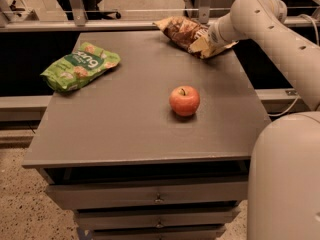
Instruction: Move brown chip bag near green rice chip bag
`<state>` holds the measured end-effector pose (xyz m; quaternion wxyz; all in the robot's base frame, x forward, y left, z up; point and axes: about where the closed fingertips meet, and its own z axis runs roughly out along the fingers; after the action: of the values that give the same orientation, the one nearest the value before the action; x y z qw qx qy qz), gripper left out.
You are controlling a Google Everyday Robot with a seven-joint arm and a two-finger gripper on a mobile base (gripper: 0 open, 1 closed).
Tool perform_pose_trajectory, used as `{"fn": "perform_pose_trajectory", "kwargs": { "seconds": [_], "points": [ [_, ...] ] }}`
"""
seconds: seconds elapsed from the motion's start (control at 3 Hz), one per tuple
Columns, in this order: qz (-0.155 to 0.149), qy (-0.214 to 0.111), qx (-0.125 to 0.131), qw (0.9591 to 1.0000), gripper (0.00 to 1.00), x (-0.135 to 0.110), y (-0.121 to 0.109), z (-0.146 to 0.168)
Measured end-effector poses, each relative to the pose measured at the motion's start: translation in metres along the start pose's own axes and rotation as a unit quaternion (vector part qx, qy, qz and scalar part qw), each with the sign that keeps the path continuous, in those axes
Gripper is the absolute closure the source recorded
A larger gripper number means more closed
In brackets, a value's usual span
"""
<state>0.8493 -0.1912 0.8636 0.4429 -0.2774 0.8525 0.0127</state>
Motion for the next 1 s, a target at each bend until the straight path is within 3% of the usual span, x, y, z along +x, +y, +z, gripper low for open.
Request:
{"fn": "perform_pose_trajectory", "kwargs": {
  "seconds": [0.67, 1.0],
  "points": [
    [-0.003, -0.02, -0.004, 0.9998, 0.87, -0.01, 0.002, -0.009],
    [-0.032, -0.059, -0.016, 0.9976, 1.0, -0.045, 0.016, -0.03]
  ]
}}
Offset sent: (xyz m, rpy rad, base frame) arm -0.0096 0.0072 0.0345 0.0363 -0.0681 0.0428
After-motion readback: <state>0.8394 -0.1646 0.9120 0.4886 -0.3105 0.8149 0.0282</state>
